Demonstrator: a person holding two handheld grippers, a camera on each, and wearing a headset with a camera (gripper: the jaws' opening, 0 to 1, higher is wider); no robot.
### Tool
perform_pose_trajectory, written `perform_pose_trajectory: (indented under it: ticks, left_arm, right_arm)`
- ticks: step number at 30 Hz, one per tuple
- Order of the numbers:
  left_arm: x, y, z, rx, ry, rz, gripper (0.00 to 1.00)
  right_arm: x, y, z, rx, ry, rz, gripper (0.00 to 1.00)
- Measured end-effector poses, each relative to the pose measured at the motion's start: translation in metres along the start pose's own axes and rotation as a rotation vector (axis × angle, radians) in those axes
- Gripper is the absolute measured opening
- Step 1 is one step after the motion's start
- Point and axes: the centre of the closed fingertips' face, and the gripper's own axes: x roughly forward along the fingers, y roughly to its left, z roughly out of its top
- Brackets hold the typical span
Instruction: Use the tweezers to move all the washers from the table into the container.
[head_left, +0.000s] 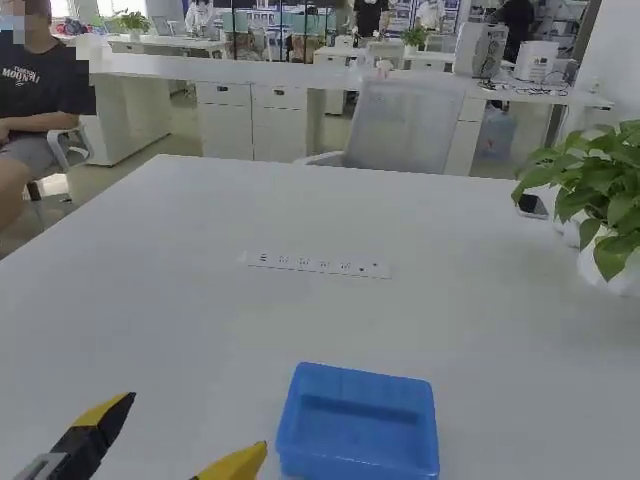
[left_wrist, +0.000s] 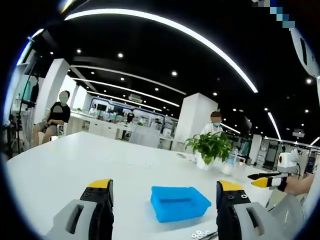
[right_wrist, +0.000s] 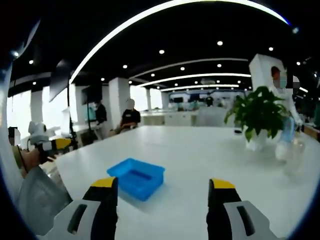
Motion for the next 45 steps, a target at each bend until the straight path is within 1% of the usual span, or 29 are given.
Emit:
perform_pose_trajectory:
  ticks: [8,19,23,28,36,42,45]
  left_arm:
    - [0.0003,0.0002,-0.0007,0.002,0.005,0.0,0.84]
    - [0.0009,-0.0001,-0.0008,0.002,0.008,-0.001,0.84]
    - [0.001,-0.0019,0.0005,-0.001,0.001,-0.006,0.84]
    - [0.001,-0.0032,0.0006,0.002,0.004,-0.005,0.84]
    - [0.001,-0.0034,0.0003,0.001,0.007,-0.004,0.84]
    - [0.0012,-0.003,-0.0008,0.002,0.011,-0.005,0.84]
    - [0.0015,-0.0037,-0.0009,0.002,0.012,-0.008,0.84]
  right_arm:
    - [0.0008,-0.0043,-0.0036,-0.001,0.002,-0.001,0.72]
    - [0.0007,-0.0046,-0.0031,-0.005,0.005,-0.001,0.72]
    - [0.0006,-0.0057,-0.004,-0.007,0.007,-0.003,0.72]
    - [0.0006,-0.0063,-0.0052,-0.01,0.011,-0.004,0.72]
    - [0.0011,-0.0002,-0.0029,-0.014,0.015,-0.004,0.72]
    - [0.0015,-0.0027,-0.0047,-0.016,0.019,-0.002,0.71]
    - [0.0017,0.0004,-0.0033,-0.018,0.02,-0.001,0.71]
